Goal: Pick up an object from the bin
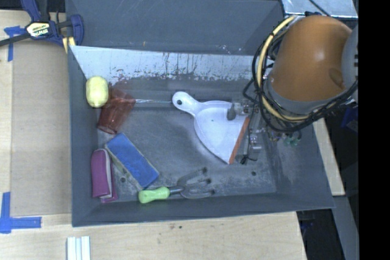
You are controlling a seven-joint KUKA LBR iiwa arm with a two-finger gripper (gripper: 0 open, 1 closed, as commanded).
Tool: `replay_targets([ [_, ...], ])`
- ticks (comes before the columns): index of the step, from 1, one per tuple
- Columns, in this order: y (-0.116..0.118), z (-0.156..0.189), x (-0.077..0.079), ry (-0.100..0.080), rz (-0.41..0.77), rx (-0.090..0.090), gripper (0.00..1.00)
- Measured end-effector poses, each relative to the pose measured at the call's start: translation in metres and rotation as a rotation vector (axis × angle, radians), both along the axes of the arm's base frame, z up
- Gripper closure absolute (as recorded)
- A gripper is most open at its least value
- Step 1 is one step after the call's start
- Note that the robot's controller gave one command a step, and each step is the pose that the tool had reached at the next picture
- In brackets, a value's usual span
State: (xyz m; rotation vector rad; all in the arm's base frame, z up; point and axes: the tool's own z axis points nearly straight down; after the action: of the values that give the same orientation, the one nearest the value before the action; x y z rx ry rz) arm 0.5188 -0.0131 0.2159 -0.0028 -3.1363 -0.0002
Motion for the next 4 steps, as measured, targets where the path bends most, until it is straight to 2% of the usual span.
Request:
replay_targets([
  [1,0.000,0.005,0.001,-0.008,0.001,0.000,0.00],
  [2,0.066,-0.148,-0.035,-0.011,0.102,0.001,0.00],
  [3,0.087,-0.063,-0.025,-0.028,0.330,-0.004,0.00],
  [4,0.070,-0.118,-0.034,0.000,0.195,0.000,0.00],
])
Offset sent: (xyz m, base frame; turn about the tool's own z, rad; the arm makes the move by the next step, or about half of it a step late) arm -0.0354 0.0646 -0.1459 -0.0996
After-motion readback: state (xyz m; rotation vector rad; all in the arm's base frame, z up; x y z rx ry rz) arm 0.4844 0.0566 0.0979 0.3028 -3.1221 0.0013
